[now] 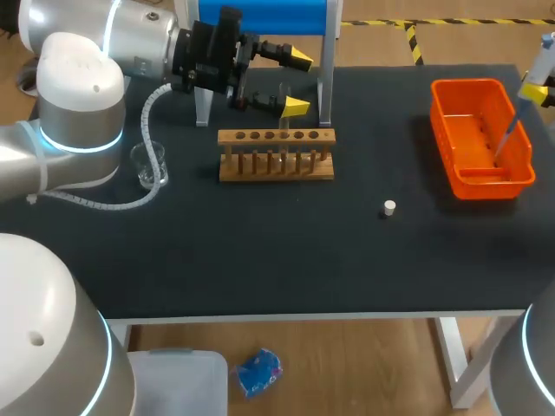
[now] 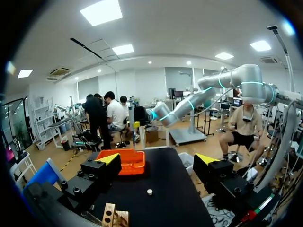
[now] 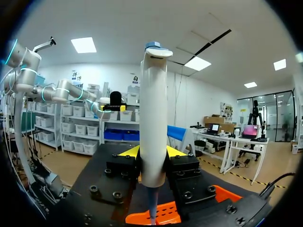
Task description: Invert the test tube, pick up the pipette, mount the tip to pipette, aspirate from beaker and dispense into the tube, eject the tip, return the pipette, and cap with the stopper.
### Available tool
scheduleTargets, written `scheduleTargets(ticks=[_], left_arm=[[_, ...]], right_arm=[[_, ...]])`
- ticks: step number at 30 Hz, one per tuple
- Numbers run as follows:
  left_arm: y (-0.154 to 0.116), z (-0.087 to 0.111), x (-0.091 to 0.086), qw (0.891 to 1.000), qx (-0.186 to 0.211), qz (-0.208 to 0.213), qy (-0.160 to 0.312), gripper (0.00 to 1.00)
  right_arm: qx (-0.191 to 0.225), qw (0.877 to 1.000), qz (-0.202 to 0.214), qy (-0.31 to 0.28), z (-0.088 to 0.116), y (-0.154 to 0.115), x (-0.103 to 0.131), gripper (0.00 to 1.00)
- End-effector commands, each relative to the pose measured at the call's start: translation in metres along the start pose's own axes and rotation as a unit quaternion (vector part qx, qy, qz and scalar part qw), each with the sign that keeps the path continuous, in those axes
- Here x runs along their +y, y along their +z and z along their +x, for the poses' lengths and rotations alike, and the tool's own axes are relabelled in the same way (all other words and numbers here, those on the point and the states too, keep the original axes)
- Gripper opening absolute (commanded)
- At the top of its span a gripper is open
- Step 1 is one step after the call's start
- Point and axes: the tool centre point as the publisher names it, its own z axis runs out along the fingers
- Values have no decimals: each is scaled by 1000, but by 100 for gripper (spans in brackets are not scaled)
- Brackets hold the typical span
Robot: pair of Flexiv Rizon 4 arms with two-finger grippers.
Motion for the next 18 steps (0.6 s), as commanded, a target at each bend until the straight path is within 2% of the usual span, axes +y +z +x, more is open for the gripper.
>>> scheduleTargets(ticks=[1,5,11,18], left_arm=[[16,-18,-12,1000,13,-7,0,100],[39,-31,-17,999,14,-24,-20,100],[76,-53,-29,1000,7,-17,-17,100],[141,-67,-49,999,35,-12,-6,100]], right_arm=[[1,1000,0,-1,0,-1,0,0],[1,1000,0,-1,0,-1,0,0],[1,1000,0,-1,0,-1,0,0],[1,1000,0,-1,0,-1,0,0]])
